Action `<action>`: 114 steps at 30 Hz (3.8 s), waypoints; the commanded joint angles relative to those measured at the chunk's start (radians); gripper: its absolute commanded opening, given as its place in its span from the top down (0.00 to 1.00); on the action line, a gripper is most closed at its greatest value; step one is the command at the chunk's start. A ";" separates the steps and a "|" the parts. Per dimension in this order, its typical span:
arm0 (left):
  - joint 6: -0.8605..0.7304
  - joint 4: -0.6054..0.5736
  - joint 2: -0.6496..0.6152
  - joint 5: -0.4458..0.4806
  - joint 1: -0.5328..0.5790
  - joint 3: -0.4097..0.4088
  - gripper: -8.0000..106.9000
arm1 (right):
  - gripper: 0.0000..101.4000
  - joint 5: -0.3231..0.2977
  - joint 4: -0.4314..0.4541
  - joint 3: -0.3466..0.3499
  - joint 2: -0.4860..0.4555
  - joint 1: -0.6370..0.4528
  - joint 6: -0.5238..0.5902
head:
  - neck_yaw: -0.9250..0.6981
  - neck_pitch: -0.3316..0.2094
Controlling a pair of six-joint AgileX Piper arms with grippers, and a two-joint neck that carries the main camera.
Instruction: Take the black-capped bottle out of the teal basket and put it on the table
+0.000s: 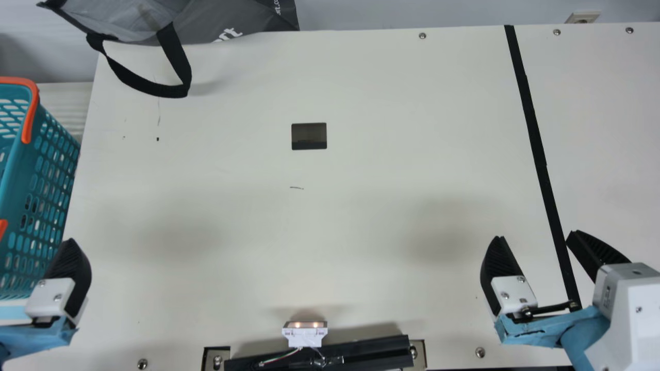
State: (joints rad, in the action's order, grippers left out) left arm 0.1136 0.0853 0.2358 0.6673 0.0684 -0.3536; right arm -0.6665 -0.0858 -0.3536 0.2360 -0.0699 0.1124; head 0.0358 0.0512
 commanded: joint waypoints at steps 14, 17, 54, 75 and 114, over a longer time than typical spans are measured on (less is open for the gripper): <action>0.017 0.017 0.053 -0.019 -0.023 -0.027 0.00 | 0.10 0.000 0.001 0.000 0.000 0.000 0.000 | -0.008 -0.004; 0.030 0.026 0.070 -0.026 -0.031 -0.036 0.00 | 0.10 0.000 0.001 0.000 0.000 0.000 0.000 | -0.008 -0.004; 0.070 0.041 0.520 -0.254 -0.431 -0.190 0.00 | 0.10 -0.001 0.001 0.000 0.000 0.000 0.000 | -0.008 -0.004; -0.304 -0.286 0.814 -0.332 -0.684 -0.282 0.00 | 0.10 0.000 0.000 0.000 0.000 0.000 0.000 | -0.008 -0.004; -0.837 -0.713 1.192 -0.449 -0.917 -0.375 0.00 | 0.10 -0.001 0.000 0.000 0.000 0.000 0.000 | -0.008 -0.004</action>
State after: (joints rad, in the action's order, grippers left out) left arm -0.7046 -0.6165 1.4195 0.2176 -0.8444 -0.7264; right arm -0.6674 -0.0860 -0.3536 0.2360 -0.0699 0.1124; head 0.0358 0.0512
